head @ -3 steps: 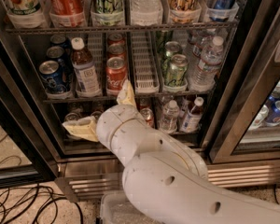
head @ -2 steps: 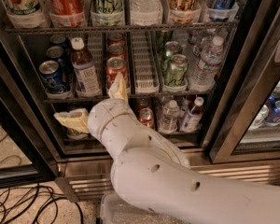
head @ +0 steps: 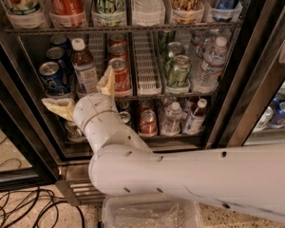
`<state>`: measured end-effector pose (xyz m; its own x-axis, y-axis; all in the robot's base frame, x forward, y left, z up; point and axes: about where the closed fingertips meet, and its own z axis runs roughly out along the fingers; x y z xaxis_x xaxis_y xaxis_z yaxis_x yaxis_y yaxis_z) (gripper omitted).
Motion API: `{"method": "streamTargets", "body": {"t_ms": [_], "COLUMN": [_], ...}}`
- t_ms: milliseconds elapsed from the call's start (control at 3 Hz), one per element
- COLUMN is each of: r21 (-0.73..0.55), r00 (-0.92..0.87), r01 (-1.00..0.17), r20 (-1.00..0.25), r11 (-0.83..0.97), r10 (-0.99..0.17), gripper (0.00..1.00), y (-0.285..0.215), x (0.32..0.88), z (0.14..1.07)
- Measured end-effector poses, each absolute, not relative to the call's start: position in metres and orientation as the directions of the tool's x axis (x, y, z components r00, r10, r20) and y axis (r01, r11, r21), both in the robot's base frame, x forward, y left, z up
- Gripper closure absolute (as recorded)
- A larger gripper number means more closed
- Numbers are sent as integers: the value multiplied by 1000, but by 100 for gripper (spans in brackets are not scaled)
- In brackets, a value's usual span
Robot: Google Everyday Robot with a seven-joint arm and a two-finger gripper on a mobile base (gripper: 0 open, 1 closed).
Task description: Pick blue plastic bottle from middle shelf of fridge
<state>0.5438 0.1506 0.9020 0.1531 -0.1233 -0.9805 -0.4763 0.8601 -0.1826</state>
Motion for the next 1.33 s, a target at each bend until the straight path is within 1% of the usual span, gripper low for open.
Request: {"method": "streamTargets", "body": {"t_ms": [333, 1000, 1333], "r21": [-172, -149, -97], "r00": [193, 173, 117], "r01": [-417, -418, -394], "r20": [-976, -982, -992], "r11": [893, 896, 914], "r10": [-98, -82, -55], "gripper": [0, 0, 0], "y": [136, 141, 152], "x": [551, 553, 557], "z": [915, 908, 893]}}
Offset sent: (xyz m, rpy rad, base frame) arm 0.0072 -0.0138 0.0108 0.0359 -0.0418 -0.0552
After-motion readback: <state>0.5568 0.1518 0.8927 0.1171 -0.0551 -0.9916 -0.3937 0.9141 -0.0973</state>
